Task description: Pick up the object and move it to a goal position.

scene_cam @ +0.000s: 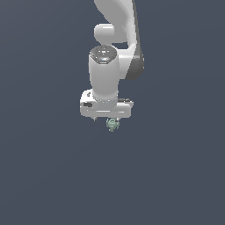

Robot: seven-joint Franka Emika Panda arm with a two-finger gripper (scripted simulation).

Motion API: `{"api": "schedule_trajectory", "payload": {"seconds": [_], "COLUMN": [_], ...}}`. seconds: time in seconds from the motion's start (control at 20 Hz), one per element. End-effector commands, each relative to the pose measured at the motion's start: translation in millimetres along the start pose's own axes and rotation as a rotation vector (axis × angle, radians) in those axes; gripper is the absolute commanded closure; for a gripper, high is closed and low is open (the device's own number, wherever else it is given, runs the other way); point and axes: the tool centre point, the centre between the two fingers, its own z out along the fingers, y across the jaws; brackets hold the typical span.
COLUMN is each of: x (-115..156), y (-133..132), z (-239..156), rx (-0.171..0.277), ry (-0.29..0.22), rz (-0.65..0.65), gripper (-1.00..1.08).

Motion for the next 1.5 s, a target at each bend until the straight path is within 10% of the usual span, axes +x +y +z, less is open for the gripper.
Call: {"api": "schedule_trajectory", "payload": {"seconds": [0.0,0.75,1.45], "x": [0,8,-24], "y": [0,26,4], "z": [0,-8,38], "rx": [0.000,0.010,0.009], "ry": [0.000,0.021,0.005], "rz": [0.000,0.045,-0.213], "gripper": [-0.92,-0.92,-0.92]}}
